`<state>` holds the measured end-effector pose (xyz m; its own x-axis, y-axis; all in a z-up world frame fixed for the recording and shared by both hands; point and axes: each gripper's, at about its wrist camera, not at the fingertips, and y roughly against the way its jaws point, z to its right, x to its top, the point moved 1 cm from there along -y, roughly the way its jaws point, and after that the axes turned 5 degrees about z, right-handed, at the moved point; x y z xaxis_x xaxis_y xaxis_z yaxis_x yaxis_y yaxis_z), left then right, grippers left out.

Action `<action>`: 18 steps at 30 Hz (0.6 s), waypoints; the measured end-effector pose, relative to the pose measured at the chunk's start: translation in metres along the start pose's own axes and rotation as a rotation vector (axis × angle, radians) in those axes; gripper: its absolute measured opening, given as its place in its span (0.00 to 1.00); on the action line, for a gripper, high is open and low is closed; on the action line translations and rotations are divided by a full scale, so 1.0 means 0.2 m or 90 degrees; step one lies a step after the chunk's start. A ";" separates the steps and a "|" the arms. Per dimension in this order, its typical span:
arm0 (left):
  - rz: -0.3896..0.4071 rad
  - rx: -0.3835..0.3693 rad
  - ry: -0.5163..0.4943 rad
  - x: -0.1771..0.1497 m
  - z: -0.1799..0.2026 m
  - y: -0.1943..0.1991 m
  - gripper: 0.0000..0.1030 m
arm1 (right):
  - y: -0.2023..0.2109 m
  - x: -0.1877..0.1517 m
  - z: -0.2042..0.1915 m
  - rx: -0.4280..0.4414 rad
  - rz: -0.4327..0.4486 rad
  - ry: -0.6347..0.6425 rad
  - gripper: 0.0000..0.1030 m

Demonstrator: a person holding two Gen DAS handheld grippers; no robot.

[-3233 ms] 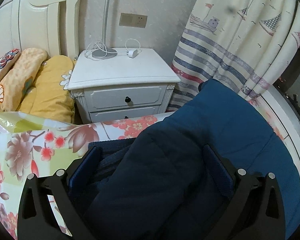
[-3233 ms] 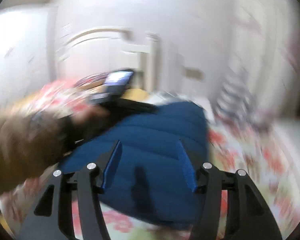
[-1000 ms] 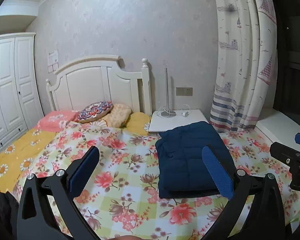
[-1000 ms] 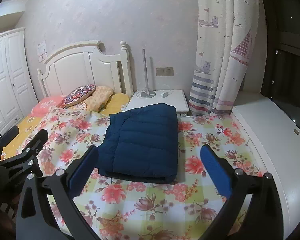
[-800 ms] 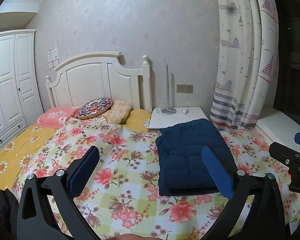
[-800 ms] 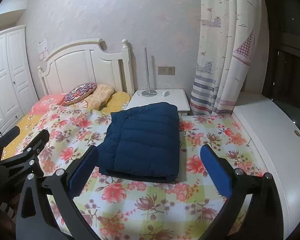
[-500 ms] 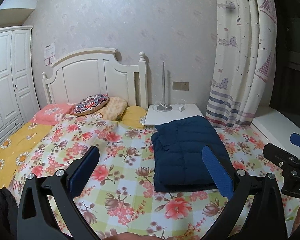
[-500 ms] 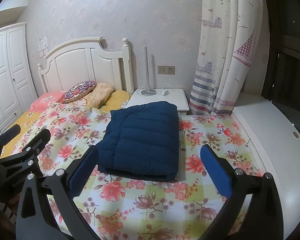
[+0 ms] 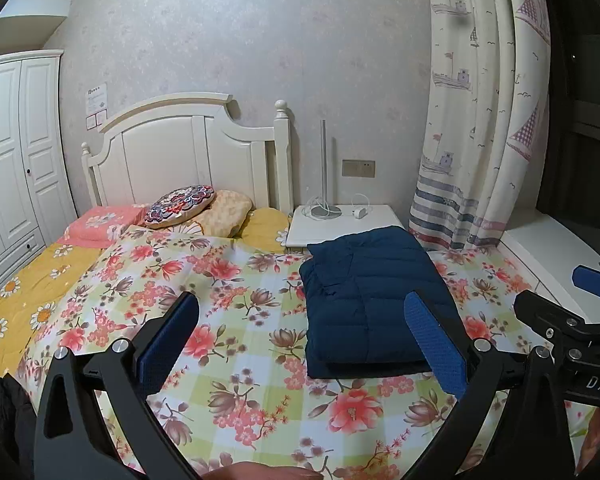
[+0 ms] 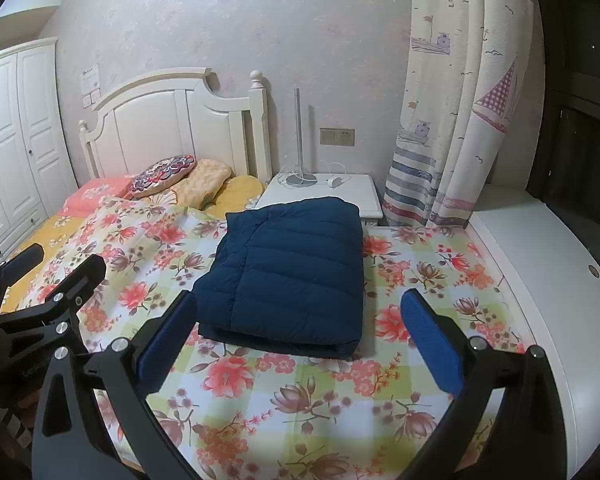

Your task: Fold large clothes

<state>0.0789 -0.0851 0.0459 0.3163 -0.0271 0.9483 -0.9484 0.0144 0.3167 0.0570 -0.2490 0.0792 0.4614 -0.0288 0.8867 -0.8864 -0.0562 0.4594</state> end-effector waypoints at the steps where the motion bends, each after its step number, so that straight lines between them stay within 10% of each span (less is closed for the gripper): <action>1: 0.000 -0.001 0.001 0.00 0.00 0.00 0.96 | 0.00 0.00 0.00 0.000 0.000 0.000 0.98; 18: -0.030 -0.012 -0.009 -0.07 0.01 -0.14 0.96 | -0.16 -0.09 0.01 0.007 -0.039 0.000 0.98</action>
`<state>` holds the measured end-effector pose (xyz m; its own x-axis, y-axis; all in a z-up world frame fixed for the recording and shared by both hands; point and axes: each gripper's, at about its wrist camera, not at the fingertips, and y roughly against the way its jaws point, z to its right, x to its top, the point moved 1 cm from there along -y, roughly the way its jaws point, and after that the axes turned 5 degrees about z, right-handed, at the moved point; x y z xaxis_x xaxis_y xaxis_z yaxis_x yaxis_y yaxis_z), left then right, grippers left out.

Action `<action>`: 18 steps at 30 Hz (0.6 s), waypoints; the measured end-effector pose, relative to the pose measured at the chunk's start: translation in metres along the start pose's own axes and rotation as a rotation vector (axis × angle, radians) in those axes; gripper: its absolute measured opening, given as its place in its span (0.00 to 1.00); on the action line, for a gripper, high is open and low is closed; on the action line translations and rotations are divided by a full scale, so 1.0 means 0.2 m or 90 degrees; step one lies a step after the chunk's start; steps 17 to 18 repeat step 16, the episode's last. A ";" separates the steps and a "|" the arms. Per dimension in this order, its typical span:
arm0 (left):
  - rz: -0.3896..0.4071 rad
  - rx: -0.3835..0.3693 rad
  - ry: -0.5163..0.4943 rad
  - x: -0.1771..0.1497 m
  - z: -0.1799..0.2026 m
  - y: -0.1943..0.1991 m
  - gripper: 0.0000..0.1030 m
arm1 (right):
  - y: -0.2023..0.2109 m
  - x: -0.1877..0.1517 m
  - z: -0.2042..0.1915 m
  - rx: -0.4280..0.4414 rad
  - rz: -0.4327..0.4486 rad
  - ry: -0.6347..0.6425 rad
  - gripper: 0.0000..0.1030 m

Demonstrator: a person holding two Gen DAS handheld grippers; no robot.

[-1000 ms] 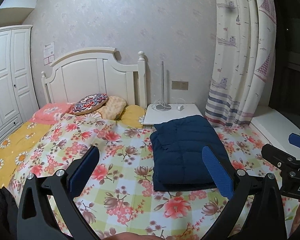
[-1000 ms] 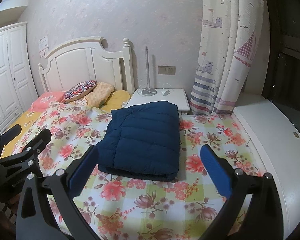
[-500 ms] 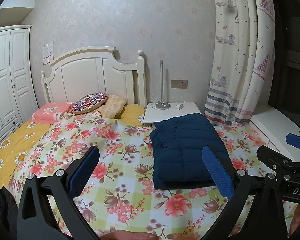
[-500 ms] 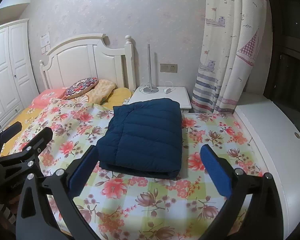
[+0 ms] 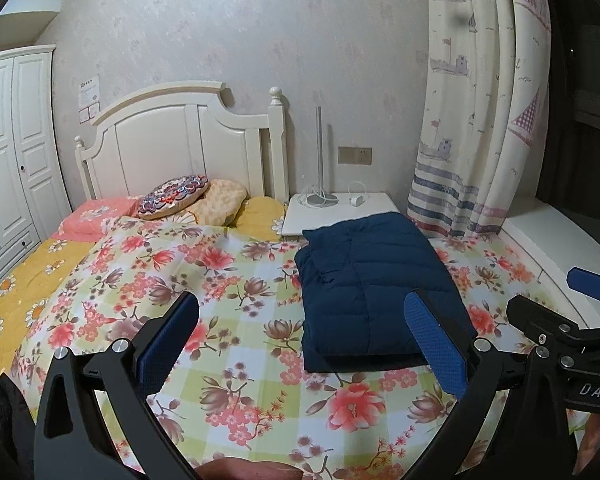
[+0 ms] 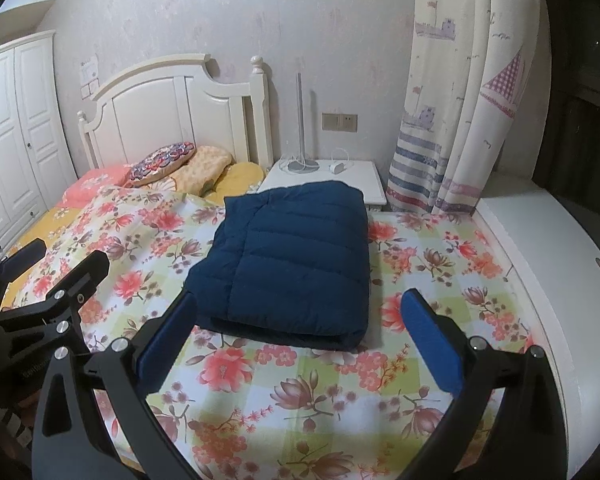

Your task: Fold large clothes

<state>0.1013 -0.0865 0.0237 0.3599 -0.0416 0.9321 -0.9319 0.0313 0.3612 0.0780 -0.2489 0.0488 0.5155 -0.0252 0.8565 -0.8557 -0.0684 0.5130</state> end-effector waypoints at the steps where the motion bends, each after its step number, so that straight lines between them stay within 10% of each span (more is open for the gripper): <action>1: -0.006 -0.002 0.000 -0.01 0.00 -0.03 0.96 | -0.02 -0.01 0.00 -0.001 -0.005 -0.001 0.98; 11: -0.090 -0.029 -0.003 -0.13 0.02 -0.44 0.96 | -0.37 -0.07 0.16 -0.001 -0.068 -0.038 0.98; 18: -0.163 0.025 0.035 -0.10 -0.45 -0.81 0.96 | -0.40 0.01 0.72 -0.092 -0.032 -0.101 0.97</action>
